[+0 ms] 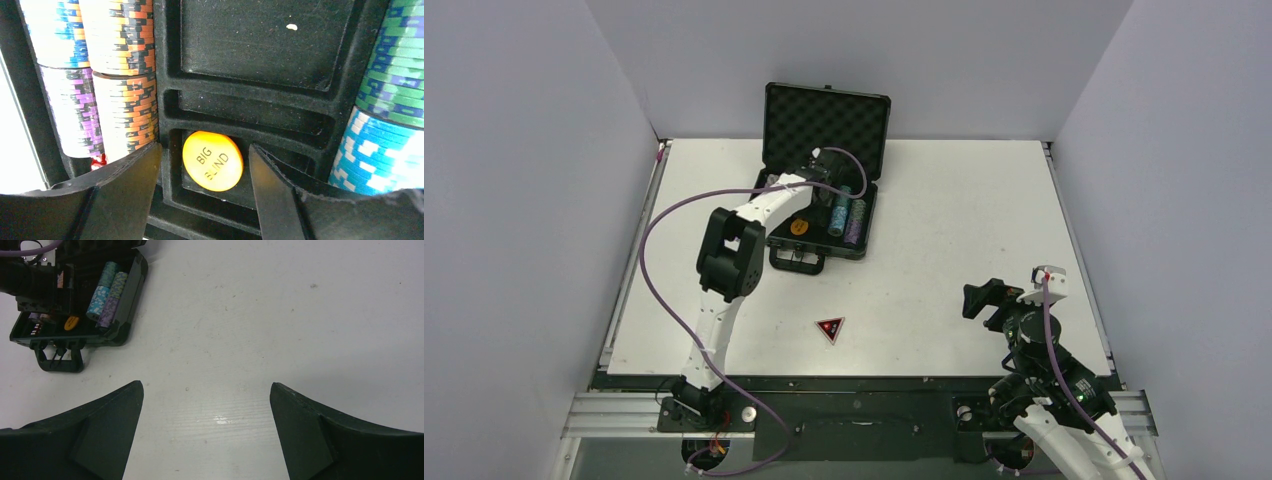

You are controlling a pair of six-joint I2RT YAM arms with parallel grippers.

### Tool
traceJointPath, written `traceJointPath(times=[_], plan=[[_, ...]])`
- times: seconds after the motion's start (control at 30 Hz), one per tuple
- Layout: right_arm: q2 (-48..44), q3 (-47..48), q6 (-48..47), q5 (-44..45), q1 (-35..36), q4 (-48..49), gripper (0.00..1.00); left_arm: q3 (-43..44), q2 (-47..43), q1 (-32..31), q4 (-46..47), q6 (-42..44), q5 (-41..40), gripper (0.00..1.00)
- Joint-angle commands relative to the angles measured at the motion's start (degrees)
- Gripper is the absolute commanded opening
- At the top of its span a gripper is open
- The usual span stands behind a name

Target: Pack up texas hold em set

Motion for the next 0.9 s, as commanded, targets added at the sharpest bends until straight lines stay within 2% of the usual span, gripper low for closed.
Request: traceJointPath(times=[0.0,0.57,0.87], plan=[[-0.14,-0.24,-0.08,0.89,0.34,1.99,0.93,-1.8,-2.81,0.95,-1.32,0.57,-7.58,0.67],[-0.58,-0.24,-0.22,0.3,0.34,1.97,0.93,-2.29,-3.64,0.85,-3.42,0.48,-14.39,0.68],[-1.44,-0.31,-0.38,0.5,0.4,1.95,0.93,-2.53,-4.85,0.29,-4.38,-0.81,-11.75,0.69]])
